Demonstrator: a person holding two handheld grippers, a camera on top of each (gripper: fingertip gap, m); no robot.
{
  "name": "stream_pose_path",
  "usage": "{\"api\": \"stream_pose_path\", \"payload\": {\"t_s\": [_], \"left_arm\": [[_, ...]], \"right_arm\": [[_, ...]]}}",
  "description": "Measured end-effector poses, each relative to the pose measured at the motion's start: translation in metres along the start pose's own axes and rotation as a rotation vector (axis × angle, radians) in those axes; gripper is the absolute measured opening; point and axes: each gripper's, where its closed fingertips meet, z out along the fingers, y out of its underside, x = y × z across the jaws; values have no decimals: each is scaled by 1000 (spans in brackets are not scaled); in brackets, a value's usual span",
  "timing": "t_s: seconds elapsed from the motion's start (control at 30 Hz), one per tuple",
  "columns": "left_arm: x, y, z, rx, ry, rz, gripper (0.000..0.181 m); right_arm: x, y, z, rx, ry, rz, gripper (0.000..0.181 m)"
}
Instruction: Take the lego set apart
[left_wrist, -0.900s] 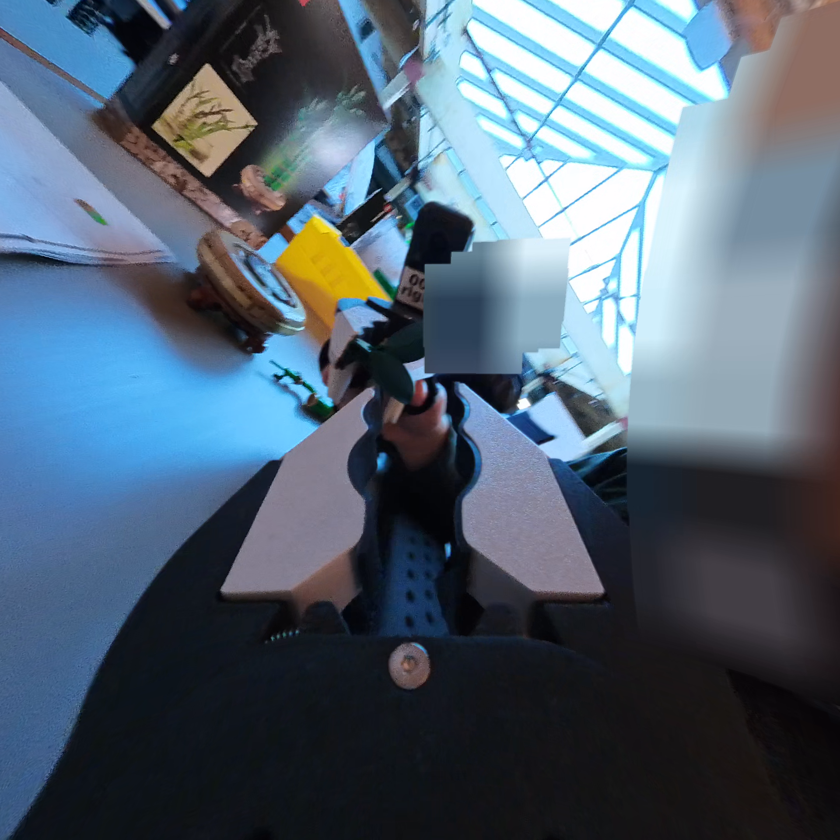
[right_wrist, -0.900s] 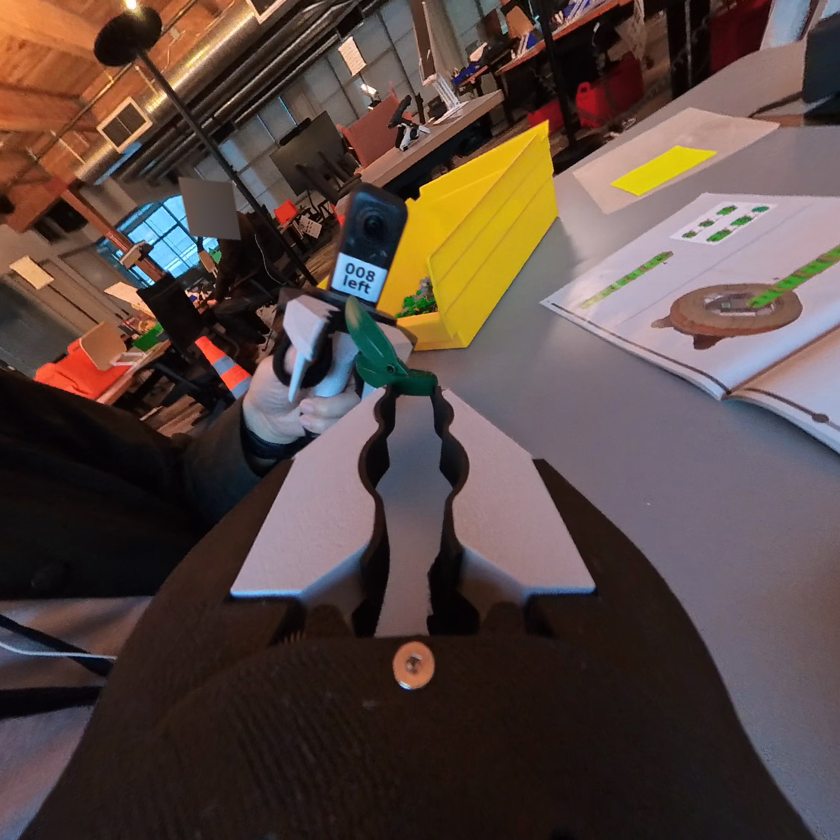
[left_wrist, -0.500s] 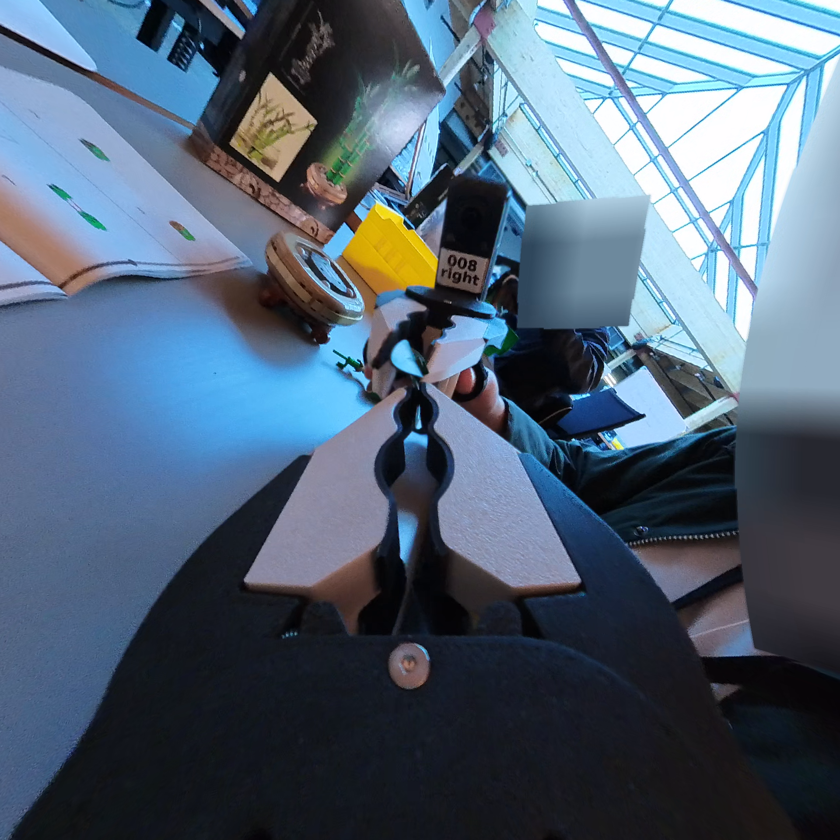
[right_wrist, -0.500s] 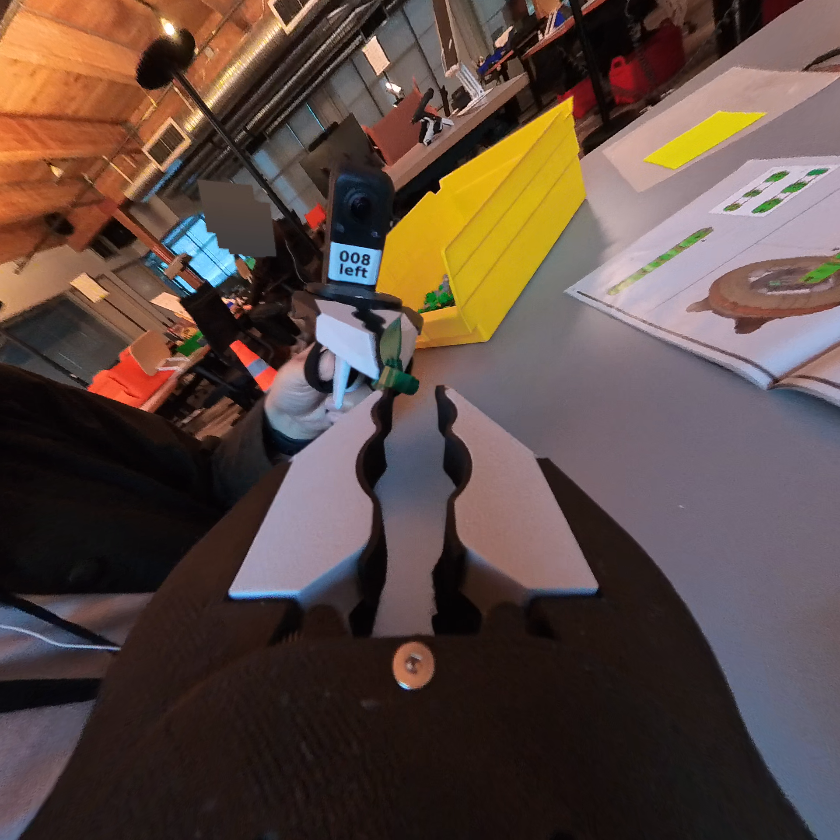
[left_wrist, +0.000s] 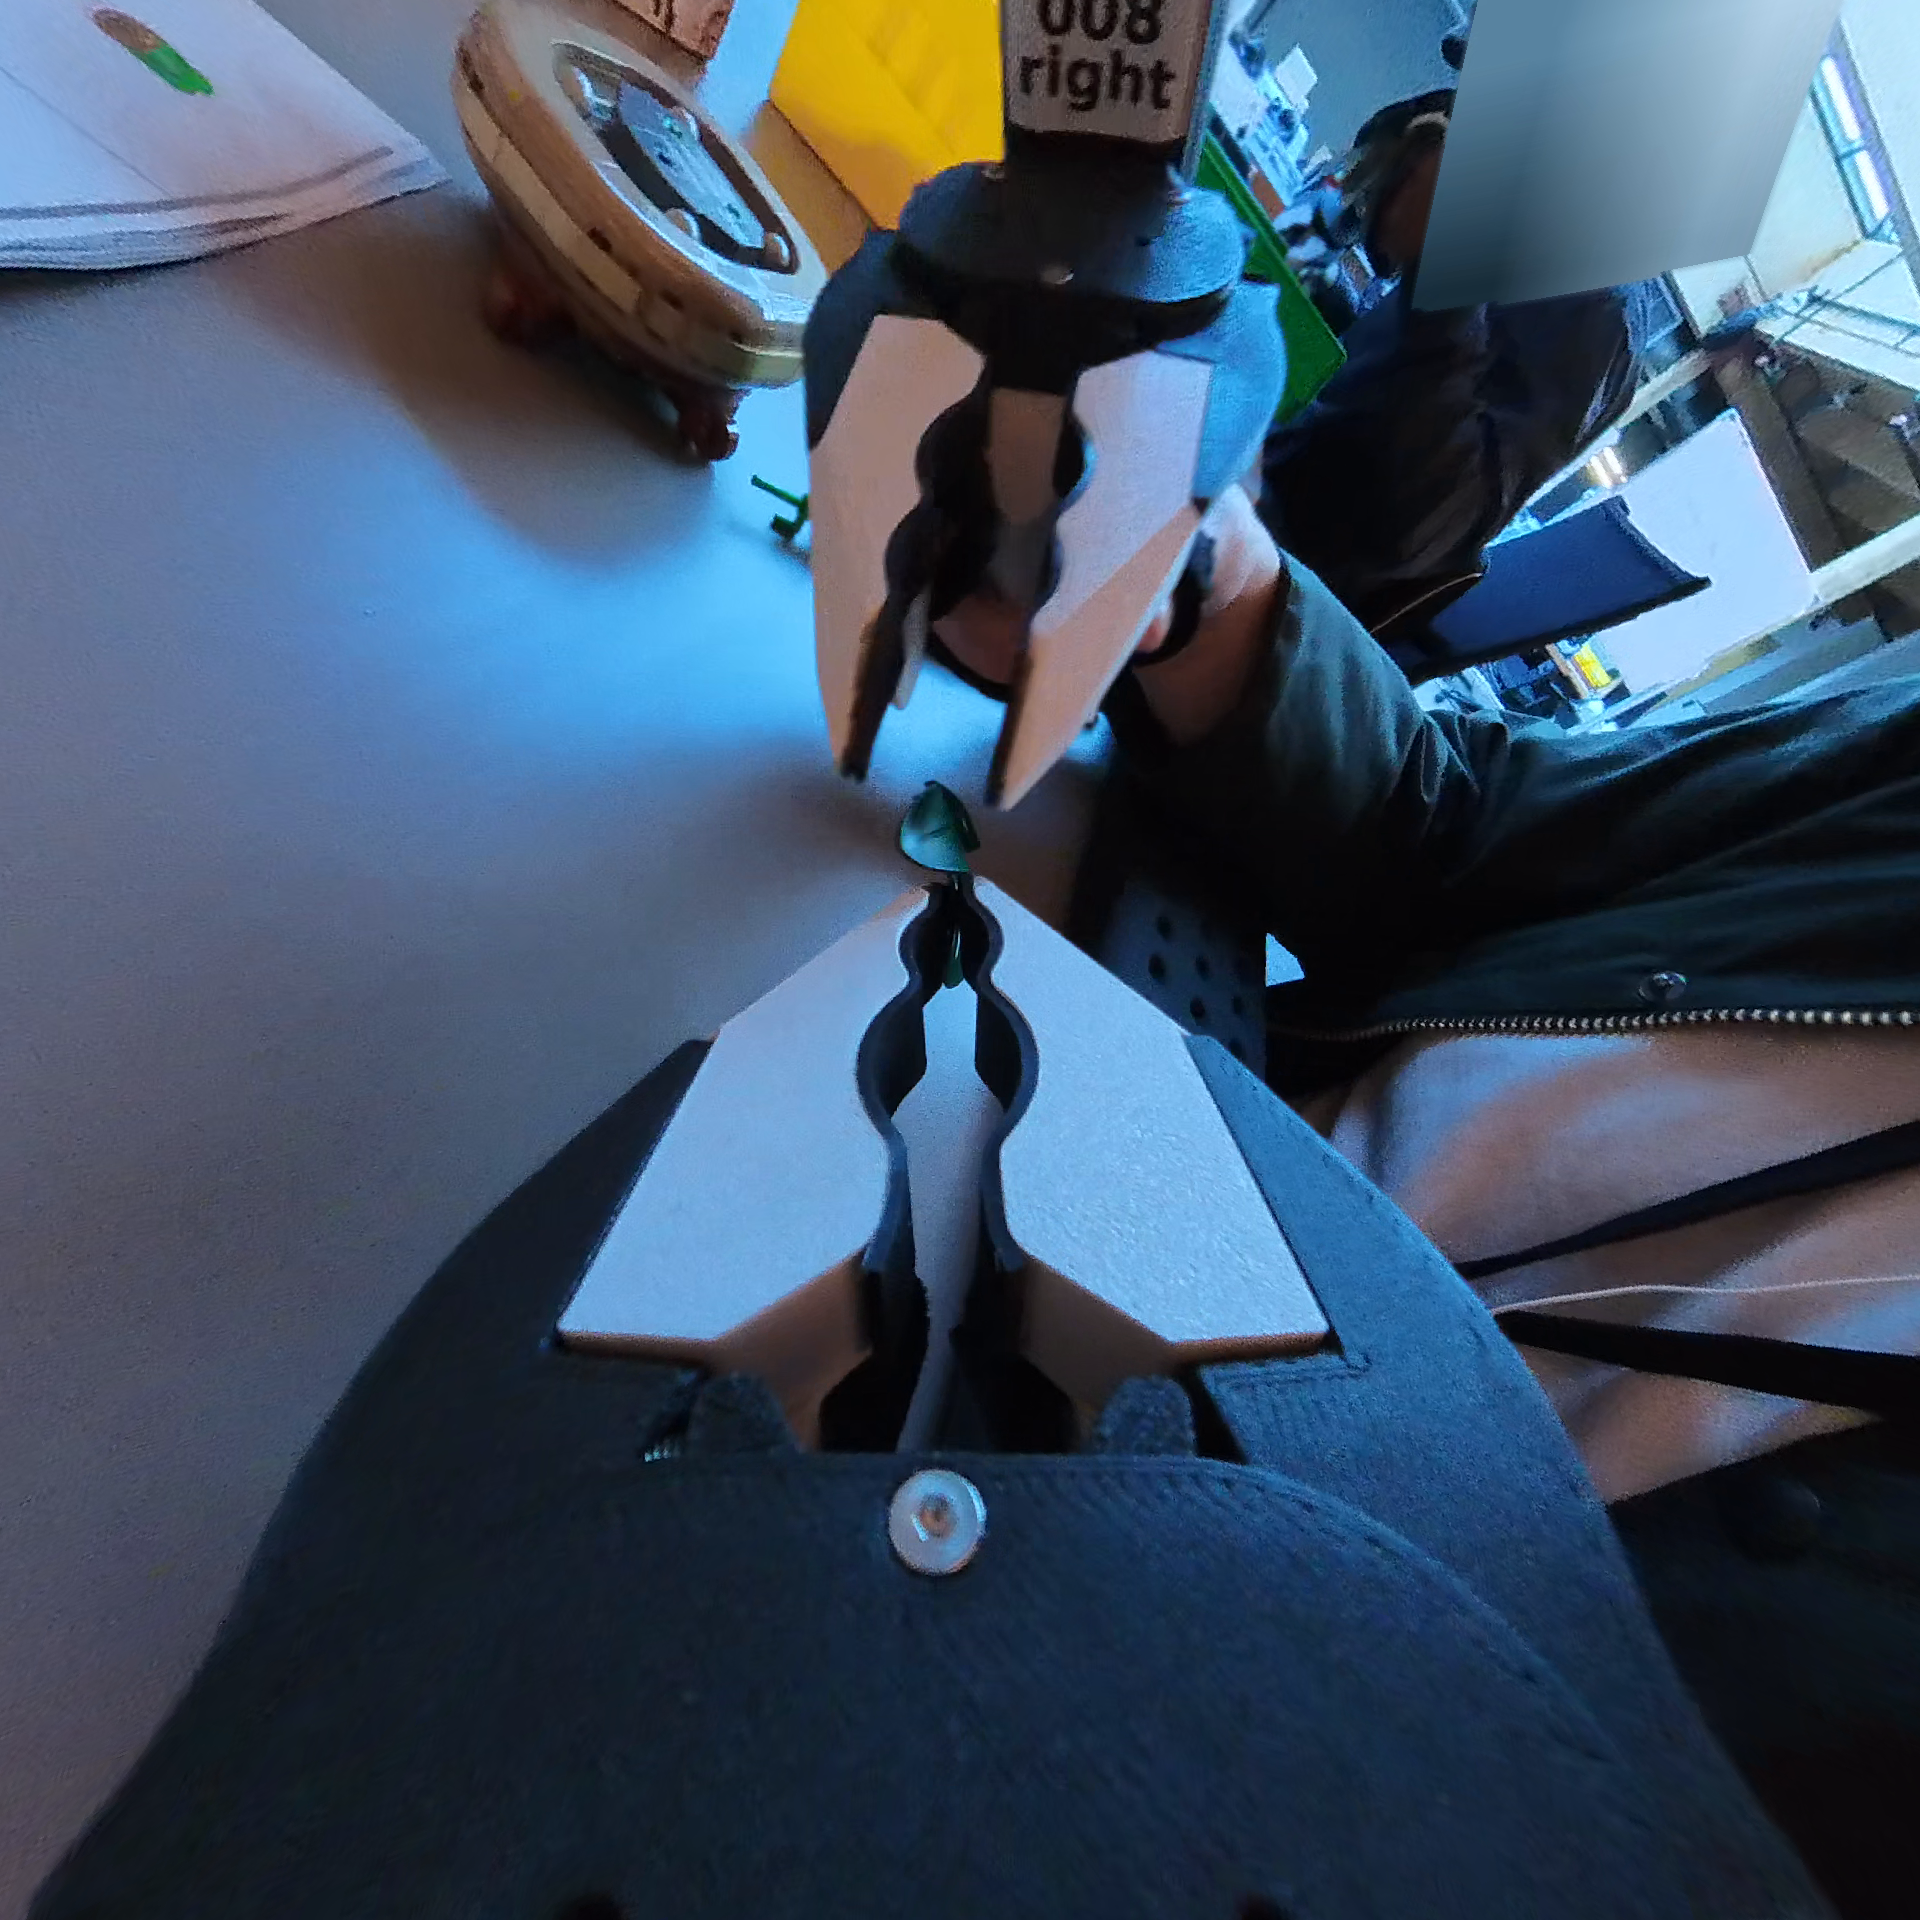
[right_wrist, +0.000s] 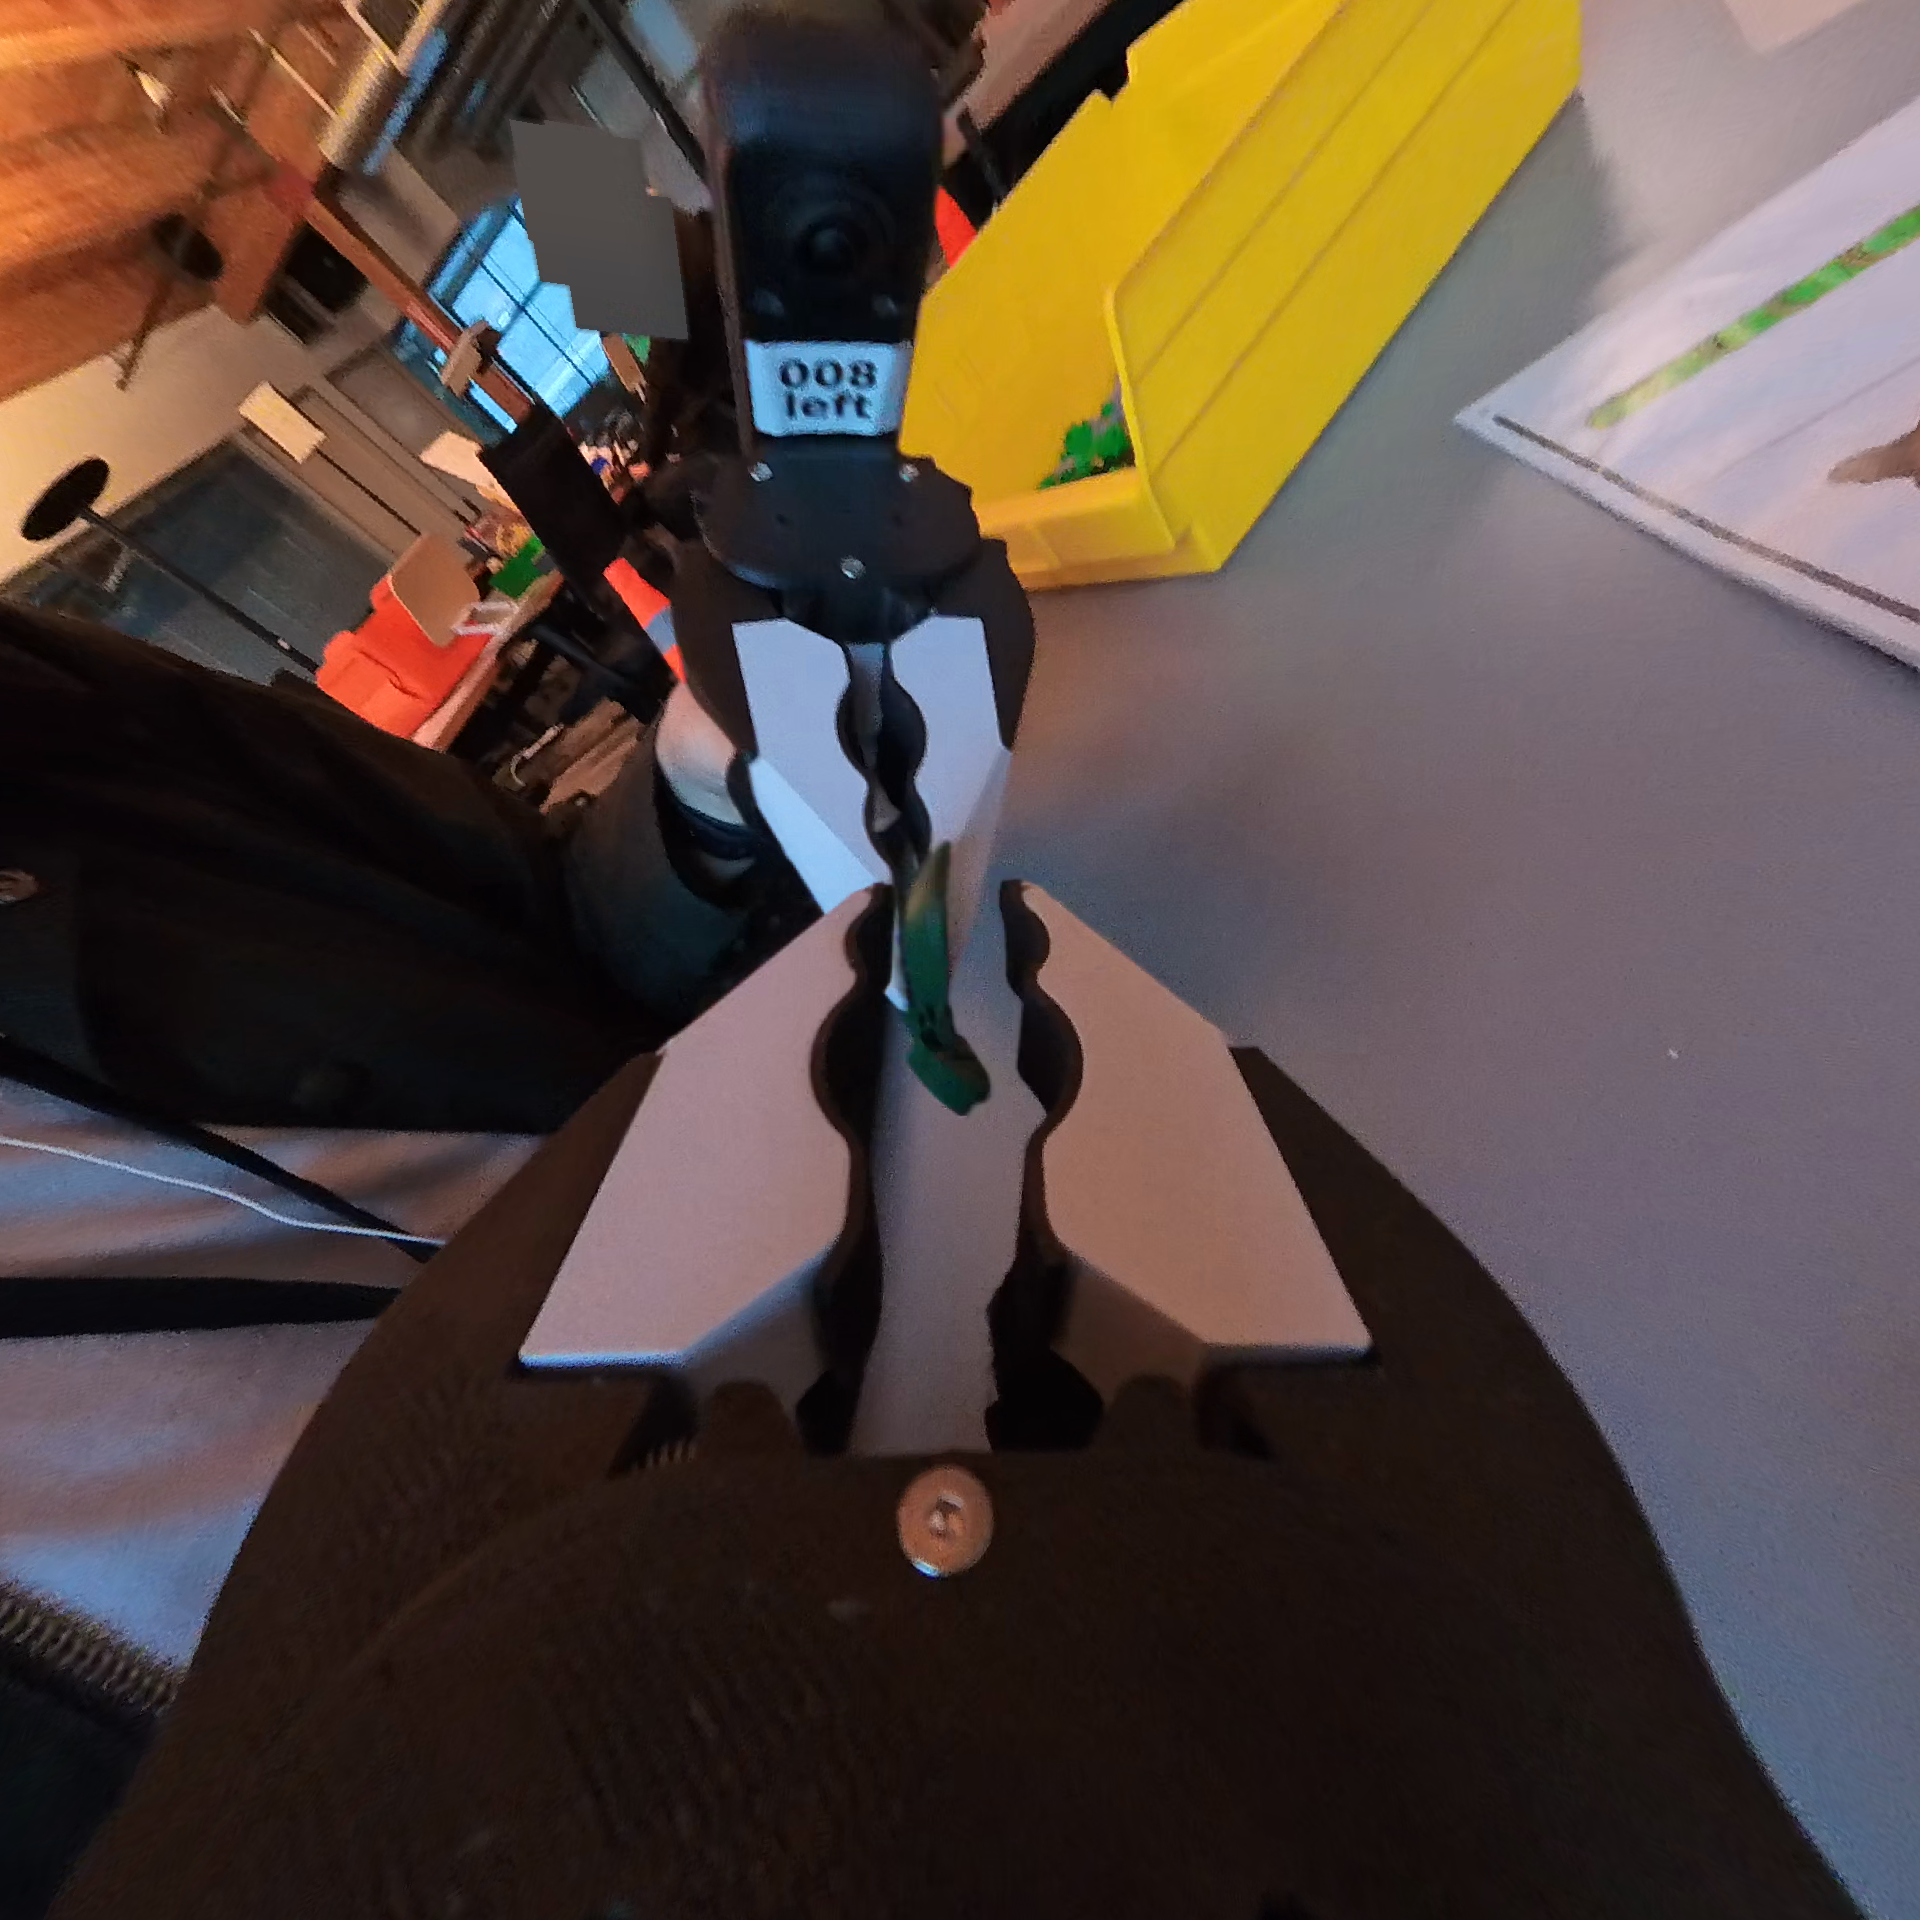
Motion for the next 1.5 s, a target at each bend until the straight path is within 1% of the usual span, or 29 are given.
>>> {"api": "stream_pose_path", "payload": {"t_s": [0.07,0.1,0.13,0.2,0.27,0.33,0.43,0.47,0.53,0.6,0.63,0.67,0.7,0.77,0.83,0.9,1.0,1.07,1.1,1.17,1.23,1.33,1.5], "left_arm": [[1,-1,-1,3,1,5,0],[1,0,-1,1,7,4,0],[4,1,0,-5,26,6,0],[7,3,1,-17,40,8,0],[8,0,0,1,45,5,1],[10,-12,-7,82,80,-25,5],[7,-29,-19,202,104,-87,24],[5,-31,-20,217,96,-100,31],[7,-34,-20,238,116,-121,37],[11,-44,-23,310,179,-167,34],[14,-48,-27,346,216,-184,25],[17,-50,-31,368,247,-184,4],[17,-51,-34,377,253,-182,1],[14,-51,-35,376,213,-155,0],[12,-52,-36,381,174,-126,0],[11,-51,-38,381,160,-118,0],[13,-52,-37,393,188,-138,0],[14,-53,-37,400,217,-166,8],[15,-52,-36,395,236,-173,3],[16,-52,-36,387,233,-166,1],[18,-51,-36,381,239,-154,1],[25,-52,-38,382,292,-166,0],[31,-53,-39,377,347,-180,0]], "right_arm": [[0,2,0,-10,-4,-3,18],[-5,4,1,-19,-38,9,10],[-9,6,1,-34,-72,29,6],[-11,12,3,-63,-95,58,2],[-13,9,2,-47,-112,69,1],[-17,-2,-3,20,-140,95,0],[-12,-21,-9,159,-164,182,0],[-12,-27,-11,206,-185,210,0],[-13,-37,-13,282,-221,237,0],[-18,-43,-12,331,-258,248,0],[-20,-44,-10,340,-273,253,0],[-22,-45,-7,346,-286,258,0],[-21,-46,-6,356,-285,264,0],[-18,-45,-4,357,-278,275,0],[-19,-39,0,308,-279,268,1],[-18,-38,0,299,-252,248,0],[-20,-39,-1,303,-229,198,0],[-21,-43,-2,331,-243,204,0],[-21,-44,-3,343,-251,214,0],[-22,-45,-3,353,-270,226,0],[-25,-45,-3,350,-296,233,0],[-33,-46,-4,351,-345,244,0],[-40,-46,-6,343,-378,222,1]]}}
